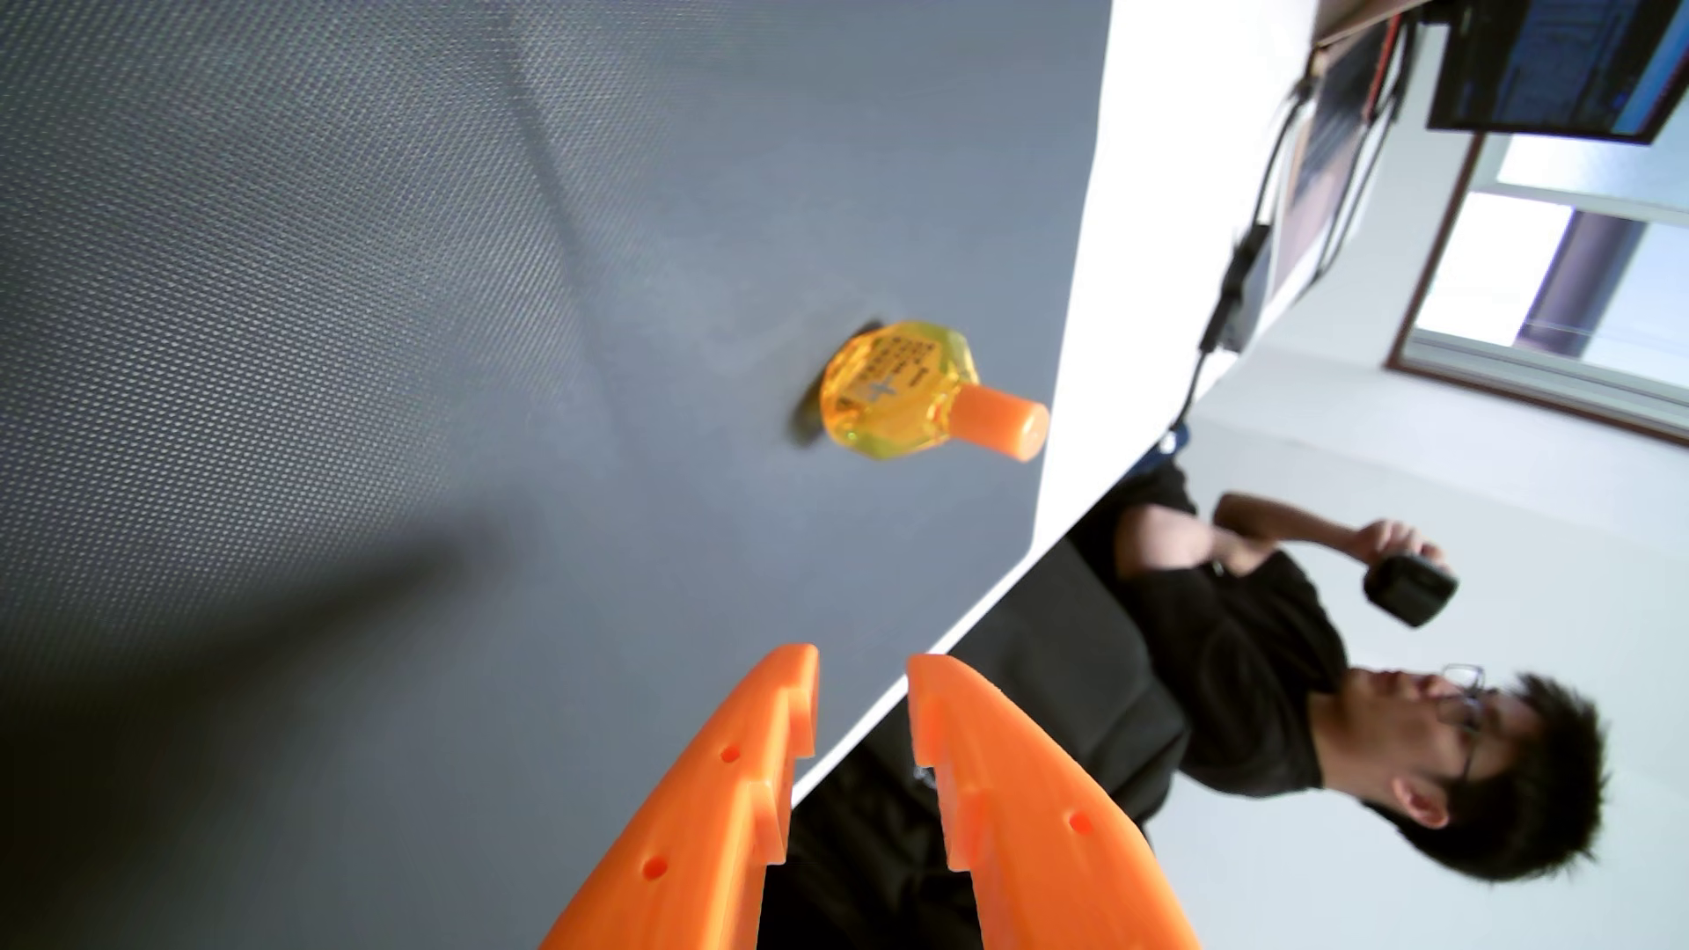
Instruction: Grab the eyedrops
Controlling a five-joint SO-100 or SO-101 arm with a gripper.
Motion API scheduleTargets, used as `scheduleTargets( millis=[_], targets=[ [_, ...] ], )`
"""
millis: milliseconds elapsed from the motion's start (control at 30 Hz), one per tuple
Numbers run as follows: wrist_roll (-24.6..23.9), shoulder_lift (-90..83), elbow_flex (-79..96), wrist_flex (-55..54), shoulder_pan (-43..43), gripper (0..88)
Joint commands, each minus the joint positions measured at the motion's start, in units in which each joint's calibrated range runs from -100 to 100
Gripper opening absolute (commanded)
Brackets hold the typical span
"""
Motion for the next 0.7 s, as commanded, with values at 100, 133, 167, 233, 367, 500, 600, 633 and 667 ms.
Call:
scheduleTargets(
  millis=[100, 133, 167, 233, 367, 500, 600, 633, 667],
  targets=[
    [0.9, 18.2, -14.5, 0.1, 0.5, 6.6],
    [0.9, 21.3, -16.9, 0.0, 0.5, 6.7],
    [0.8, 24.3, -19.2, 0.1, 0.6, 7.0],
    [0.6, 30.0, -23.7, 0.2, 0.6, 7.2],
    [0.0, 40.0, -32.1, 0.2, 0.7, 11.7],
    [-2.4, 47.2, -38.3, 0.3, 0.6, 17.5],
    [-5.0, 51.6, -41.9, 0.4, 0.6, 17.8],
    [-5.9, 53.1, -43.1, 0.9, 0.6, 17.9],
    [-6.8, 54.7, -44.3, 1.4, 0.6, 17.9]
  ],
)
